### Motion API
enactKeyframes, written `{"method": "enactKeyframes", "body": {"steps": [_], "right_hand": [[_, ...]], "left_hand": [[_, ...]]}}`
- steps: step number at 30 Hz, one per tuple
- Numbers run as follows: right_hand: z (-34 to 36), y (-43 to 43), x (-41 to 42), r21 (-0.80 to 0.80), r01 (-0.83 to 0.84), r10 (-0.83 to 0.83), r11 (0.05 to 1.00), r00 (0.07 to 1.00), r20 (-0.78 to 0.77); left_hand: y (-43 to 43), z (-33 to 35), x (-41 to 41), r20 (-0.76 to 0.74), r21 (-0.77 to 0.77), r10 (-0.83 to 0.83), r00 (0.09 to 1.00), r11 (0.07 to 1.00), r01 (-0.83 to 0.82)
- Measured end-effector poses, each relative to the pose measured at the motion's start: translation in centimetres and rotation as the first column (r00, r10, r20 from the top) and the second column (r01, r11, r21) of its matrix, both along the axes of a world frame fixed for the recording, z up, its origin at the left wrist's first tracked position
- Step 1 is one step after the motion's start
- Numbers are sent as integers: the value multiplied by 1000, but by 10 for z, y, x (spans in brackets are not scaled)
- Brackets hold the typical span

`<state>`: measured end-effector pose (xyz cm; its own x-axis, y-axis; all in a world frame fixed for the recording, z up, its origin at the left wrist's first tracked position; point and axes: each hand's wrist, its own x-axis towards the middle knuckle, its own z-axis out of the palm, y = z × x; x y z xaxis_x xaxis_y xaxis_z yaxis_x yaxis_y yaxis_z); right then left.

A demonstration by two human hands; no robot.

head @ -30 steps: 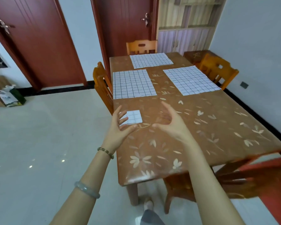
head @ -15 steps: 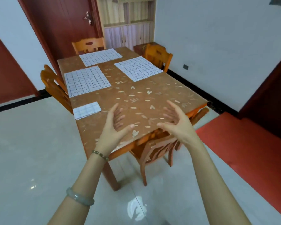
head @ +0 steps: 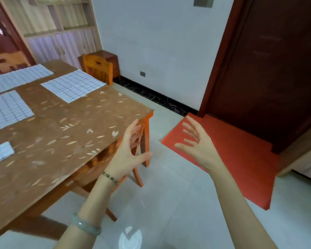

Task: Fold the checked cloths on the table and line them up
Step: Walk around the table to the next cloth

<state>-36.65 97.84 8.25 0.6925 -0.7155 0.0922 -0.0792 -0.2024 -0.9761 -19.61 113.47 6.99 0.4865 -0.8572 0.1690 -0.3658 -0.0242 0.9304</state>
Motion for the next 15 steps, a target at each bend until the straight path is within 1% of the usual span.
{"method": "enactKeyframes", "body": {"steps": [4, 8, 15], "right_hand": [[3, -63, -41, -70, 8, -9, 998, 1000, -12], [2, -114, -67, -74, 50, -52, 996, 998, -24], [-9, -193, -56, -60, 39, -42, 997, 998, -53]], "left_hand": [[-74, 1, -29, 29, -35, -59, 998, 998, 60], [-131, -3, -43, 34, -47, -73, 997, 996, 74], [-217, -10, -33, -10, -62, -87, 996, 994, 86]]}}
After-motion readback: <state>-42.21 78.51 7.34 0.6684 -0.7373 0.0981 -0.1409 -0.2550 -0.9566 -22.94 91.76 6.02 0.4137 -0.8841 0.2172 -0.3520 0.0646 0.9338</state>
